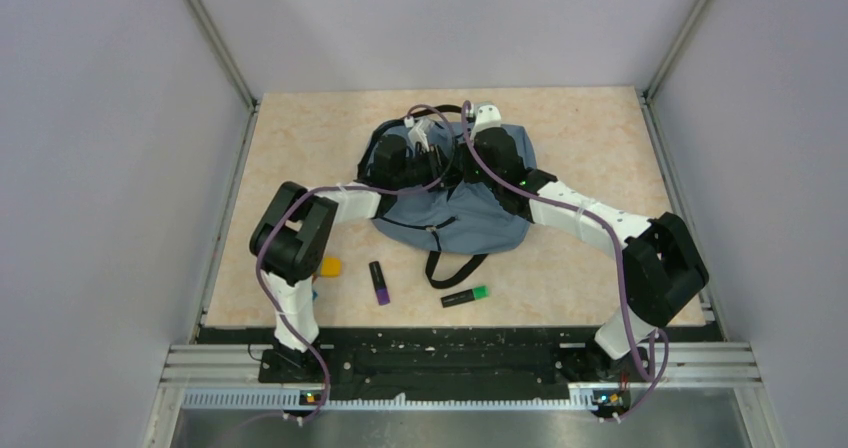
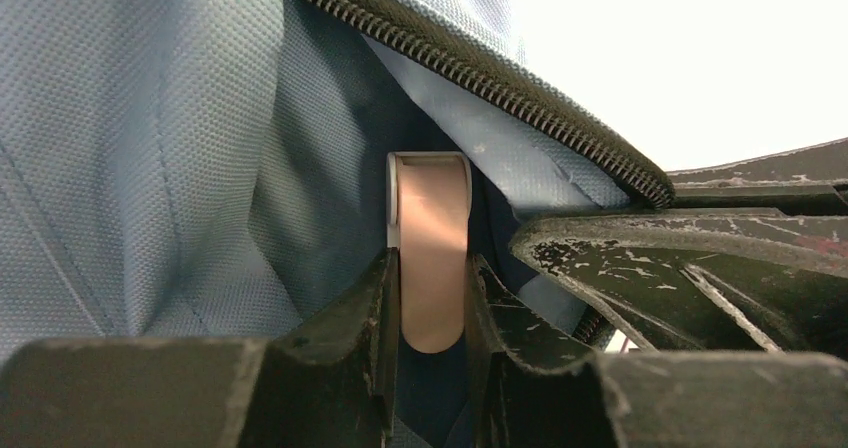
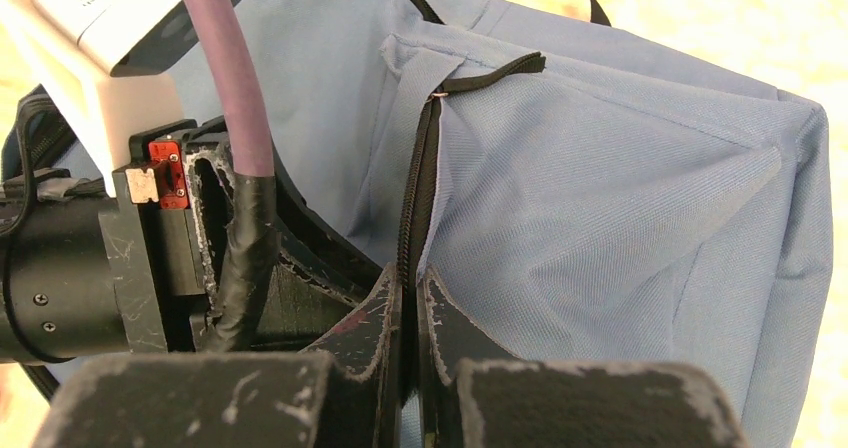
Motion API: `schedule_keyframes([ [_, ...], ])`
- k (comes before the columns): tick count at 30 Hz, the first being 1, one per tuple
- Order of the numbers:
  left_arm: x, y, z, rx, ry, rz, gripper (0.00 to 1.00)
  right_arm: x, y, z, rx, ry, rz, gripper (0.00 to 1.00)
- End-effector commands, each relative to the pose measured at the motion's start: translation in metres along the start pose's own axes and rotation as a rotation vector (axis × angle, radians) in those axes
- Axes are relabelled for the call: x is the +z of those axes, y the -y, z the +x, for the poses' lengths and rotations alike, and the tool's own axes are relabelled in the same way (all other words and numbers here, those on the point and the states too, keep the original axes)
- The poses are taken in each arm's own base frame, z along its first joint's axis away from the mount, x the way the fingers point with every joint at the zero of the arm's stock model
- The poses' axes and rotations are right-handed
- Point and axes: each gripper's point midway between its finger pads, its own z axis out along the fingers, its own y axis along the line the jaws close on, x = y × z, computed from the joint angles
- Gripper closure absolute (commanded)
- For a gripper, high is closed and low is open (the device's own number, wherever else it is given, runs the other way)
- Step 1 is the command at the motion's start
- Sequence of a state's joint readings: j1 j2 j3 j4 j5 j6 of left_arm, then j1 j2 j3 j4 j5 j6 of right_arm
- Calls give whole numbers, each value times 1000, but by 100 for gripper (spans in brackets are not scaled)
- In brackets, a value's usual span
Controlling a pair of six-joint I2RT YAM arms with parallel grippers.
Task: Pack the student bag
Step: Place the stationery in the student bag.
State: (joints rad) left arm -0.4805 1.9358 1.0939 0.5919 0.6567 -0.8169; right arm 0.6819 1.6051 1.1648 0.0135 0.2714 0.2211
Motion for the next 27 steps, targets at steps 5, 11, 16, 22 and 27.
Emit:
schedule_keyframes([
  [5, -9, -10, -12, 127, 49, -127, 55, -23, -2, -64, 57, 181, -18, 100],
  [11, -19, -10, -17, 179, 67, -181, 41, -23, -2, -64, 59, 182, -18, 100],
  [16, -37, -9, -28, 272, 146, -235, 40, -24, -2, -64, 60, 179, -25, 100],
  [22, -79, 5, -49, 429, 292, -329, 38, -26, -1, -63, 58, 178, -21, 100],
  [27, -126, 15, -50, 464, 329, -457, 32, -26, 1, -63, 58, 181, -17, 100],
])
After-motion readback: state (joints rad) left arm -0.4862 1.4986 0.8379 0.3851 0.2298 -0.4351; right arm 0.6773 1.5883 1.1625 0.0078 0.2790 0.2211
